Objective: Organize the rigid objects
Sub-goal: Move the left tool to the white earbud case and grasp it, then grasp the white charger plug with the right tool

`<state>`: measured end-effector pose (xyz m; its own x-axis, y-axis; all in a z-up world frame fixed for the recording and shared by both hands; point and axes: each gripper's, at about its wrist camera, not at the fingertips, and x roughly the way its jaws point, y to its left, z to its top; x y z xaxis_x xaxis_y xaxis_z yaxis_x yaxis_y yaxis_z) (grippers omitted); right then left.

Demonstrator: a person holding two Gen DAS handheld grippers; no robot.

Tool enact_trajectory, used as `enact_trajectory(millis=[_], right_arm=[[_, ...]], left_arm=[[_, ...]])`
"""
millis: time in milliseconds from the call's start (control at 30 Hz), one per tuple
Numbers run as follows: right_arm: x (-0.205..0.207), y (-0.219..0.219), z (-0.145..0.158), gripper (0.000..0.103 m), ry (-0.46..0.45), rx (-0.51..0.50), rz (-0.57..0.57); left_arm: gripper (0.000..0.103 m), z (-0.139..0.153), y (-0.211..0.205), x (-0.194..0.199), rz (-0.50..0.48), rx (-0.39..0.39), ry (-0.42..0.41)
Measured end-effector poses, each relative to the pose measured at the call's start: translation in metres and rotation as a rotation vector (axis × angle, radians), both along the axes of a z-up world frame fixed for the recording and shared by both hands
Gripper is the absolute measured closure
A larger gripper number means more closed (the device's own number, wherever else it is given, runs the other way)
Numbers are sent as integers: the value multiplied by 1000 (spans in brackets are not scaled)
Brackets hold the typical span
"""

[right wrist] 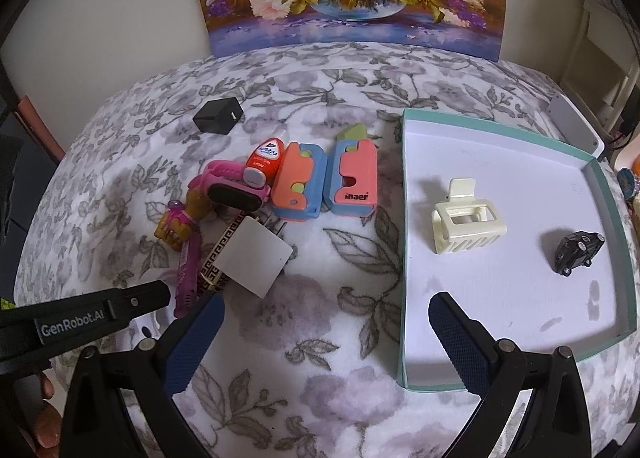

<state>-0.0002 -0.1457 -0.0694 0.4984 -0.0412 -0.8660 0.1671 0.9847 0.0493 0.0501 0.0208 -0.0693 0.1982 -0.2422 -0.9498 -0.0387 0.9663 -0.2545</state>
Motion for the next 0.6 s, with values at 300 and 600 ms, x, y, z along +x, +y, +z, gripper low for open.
enact_trajectory(millis=[300, 600], right_arm=[[4, 3, -4, 0, 0, 17, 30], [12, 14, -9, 0, 12, -8, 84]], left_arm=[[83, 3, 10, 1, 36, -23, -13], [83, 4, 20, 2, 89, -38, -20]])
